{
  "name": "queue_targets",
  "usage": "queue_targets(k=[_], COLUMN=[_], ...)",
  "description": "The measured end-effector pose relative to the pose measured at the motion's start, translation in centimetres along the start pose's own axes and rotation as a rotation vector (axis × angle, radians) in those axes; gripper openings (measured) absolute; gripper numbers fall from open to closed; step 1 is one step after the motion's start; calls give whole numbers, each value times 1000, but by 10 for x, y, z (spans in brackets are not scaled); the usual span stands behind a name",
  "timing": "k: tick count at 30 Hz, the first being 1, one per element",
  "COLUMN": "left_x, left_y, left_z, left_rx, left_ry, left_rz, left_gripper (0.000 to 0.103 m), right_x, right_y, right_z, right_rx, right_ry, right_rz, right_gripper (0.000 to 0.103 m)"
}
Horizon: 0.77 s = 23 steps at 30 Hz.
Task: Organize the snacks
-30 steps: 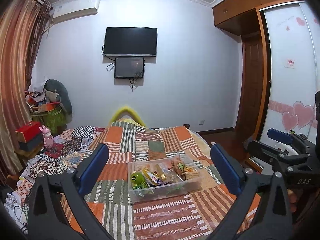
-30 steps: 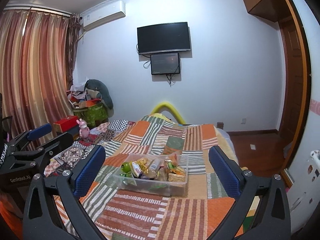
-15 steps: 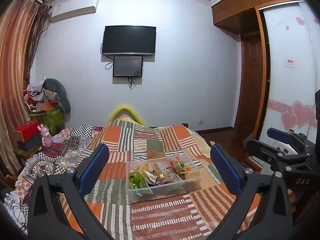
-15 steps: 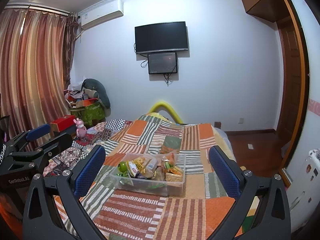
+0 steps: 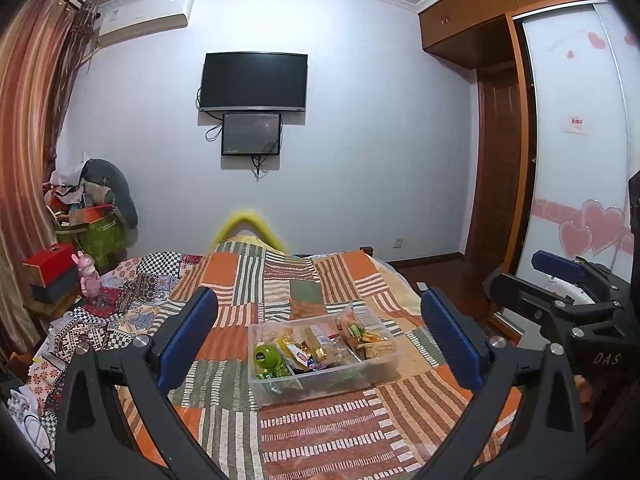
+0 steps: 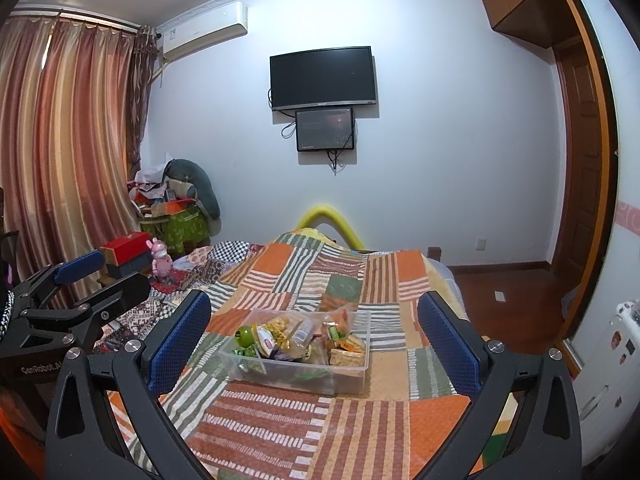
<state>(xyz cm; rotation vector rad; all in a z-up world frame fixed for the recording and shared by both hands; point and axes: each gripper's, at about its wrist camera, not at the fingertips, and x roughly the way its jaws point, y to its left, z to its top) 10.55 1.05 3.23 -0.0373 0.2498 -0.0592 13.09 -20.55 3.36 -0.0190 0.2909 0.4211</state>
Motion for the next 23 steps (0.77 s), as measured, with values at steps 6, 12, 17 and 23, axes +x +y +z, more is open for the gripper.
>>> queue_targets(k=[6, 12, 17, 23], left_x=[-2, -3, -1, 1], left_y=[-2, -3, -3, 1], left_z=[-1, -1, -2, -2], left_rx=[3, 0, -7, -19], left_ry=[-11, -8, 0, 9], left_rz=[1, -15, -15, -10], left_gripper=[103, 103, 103, 103], right_x=[1, 3, 4, 4], right_y=[1, 0, 0, 0], right_z=[1, 1, 1, 0], right_rx=[-5, -3, -6, -6], right_ry=[-3, -1, 3, 6], right_rz=[-2, -4, -1, 0], right_gripper=[103, 103, 103, 103])
